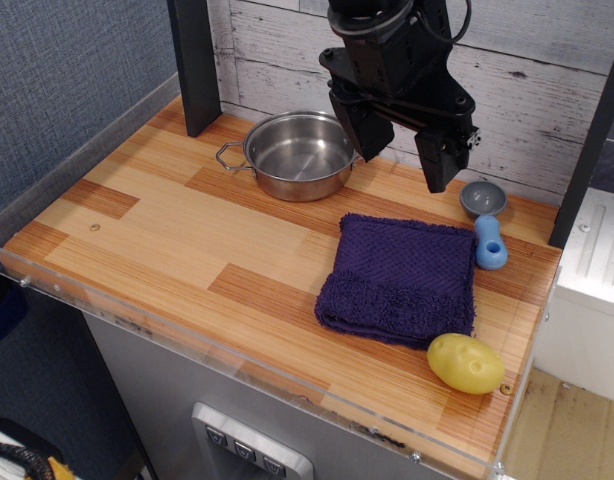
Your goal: Move the purple cloth and place it on the left bottom of the table.
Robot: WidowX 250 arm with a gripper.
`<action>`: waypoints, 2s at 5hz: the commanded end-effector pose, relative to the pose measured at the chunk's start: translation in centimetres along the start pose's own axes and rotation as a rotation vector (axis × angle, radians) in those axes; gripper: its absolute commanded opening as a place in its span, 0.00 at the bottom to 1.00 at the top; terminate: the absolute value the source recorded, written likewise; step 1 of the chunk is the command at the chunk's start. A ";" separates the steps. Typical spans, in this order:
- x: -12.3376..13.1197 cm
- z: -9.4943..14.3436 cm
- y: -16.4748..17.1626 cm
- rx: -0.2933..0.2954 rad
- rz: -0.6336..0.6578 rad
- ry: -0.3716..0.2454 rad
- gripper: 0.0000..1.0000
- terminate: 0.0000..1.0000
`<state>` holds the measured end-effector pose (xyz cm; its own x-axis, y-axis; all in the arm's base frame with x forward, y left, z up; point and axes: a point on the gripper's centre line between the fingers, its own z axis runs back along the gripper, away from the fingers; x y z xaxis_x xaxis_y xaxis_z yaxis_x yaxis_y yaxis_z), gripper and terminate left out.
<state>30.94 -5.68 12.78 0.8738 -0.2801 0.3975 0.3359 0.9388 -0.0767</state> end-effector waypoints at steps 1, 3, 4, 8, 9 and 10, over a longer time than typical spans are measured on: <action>0.0 0.0 0.0 0.000 0.000 0.000 1.00 0.00; -1.6 -2.0 -0.6 -0.028 0.025 0.006 1.00 0.00; -2.3 -3.6 -0.9 -0.026 0.044 0.024 1.00 0.00; -3.9 -9.9 -0.4 0.042 0.029 0.091 1.00 0.00; -3.8 -10.7 -0.5 0.041 0.029 0.093 1.00 0.00; -4.1 -9.9 -0.3 0.081 0.025 0.134 1.00 0.00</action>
<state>30.68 -6.65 1.64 0.9289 -0.2675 0.2562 0.2798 0.9600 -0.0122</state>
